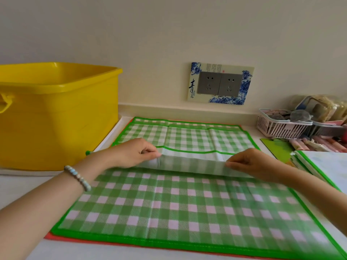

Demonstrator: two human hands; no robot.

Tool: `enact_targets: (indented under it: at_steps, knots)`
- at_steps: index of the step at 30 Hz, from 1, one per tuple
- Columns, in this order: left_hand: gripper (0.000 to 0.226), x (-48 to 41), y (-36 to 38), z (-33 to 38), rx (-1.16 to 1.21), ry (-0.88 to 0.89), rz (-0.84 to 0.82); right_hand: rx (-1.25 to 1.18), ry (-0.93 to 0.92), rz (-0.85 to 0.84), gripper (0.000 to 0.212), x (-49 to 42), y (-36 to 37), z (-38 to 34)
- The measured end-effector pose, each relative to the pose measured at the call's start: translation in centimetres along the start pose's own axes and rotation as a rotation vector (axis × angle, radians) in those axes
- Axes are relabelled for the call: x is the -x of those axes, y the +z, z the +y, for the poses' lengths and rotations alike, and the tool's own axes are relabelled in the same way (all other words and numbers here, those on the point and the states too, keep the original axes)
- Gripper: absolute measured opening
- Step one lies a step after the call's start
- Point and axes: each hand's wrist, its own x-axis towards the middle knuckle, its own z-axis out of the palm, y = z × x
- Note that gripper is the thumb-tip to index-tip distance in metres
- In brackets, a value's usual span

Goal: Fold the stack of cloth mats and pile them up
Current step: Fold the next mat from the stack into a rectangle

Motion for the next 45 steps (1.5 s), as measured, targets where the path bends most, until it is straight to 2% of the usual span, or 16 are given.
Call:
enact_targets:
  at_steps: [2,6,8,10,13,15,17,19,21,29,38,45]
  knots:
    - [0.046,0.0,-1.4,0.6,0.031,-0.043,-0.097,-0.029,-0.005,-0.104,0.019,0.2,-1.5,-0.8]
    - [0.086,-0.1,-4.1,1.6,-0.011,-0.115,-0.254,-0.109,-0.008,-0.219,0.022,0.0,-4.0,-1.5]
    - [0.076,-0.3,-5.0,2.3,-0.051,-0.130,-0.262,-0.147,0.008,-0.267,0.031,-0.3,-5.0,-1.6]
    - [0.055,-0.6,-5.6,3.0,-0.064,-0.127,-0.179,-0.138,0.012,-0.249,0.033,-0.8,-5.7,-1.8]
    - [0.028,-1.7,-5.5,3.3,-0.025,-0.047,0.064,-0.087,0.002,-0.073,0.030,-2.0,-6.0,-1.8]
    - [0.025,-2.3,-4.8,3.4,-0.160,0.063,0.295,-0.030,-0.012,0.048,0.019,-3.2,-5.7,-1.4]
    - [0.024,-2.6,-3.5,4.1,-0.241,0.176,0.406,0.057,-0.014,0.117,0.010,-4.5,-5.1,-0.8]
    - [0.020,-2.7,-2.0,4.6,-0.243,0.207,0.361,0.117,-0.013,0.157,0.007,-5.9,-4.3,0.0]
    - [0.023,-3.0,-0.6,4.5,-0.254,0.162,0.270,0.121,0.007,0.206,0.011,-7.1,-3.4,0.7]
    - [0.060,-4.9,2.9,2.8,-0.307,-0.035,0.019,0.172,0.119,0.263,0.013,-10.8,-0.2,3.4]
    - [0.066,-7.6,5.2,0.1,-0.360,-0.071,-0.045,0.203,0.143,0.356,0.015,-13.7,1.3,4.6]
    - [0.069,-8.4,6.7,-1.5,-0.423,-0.082,-0.010,0.292,0.165,0.475,0.026,-13.8,2.4,3.6]
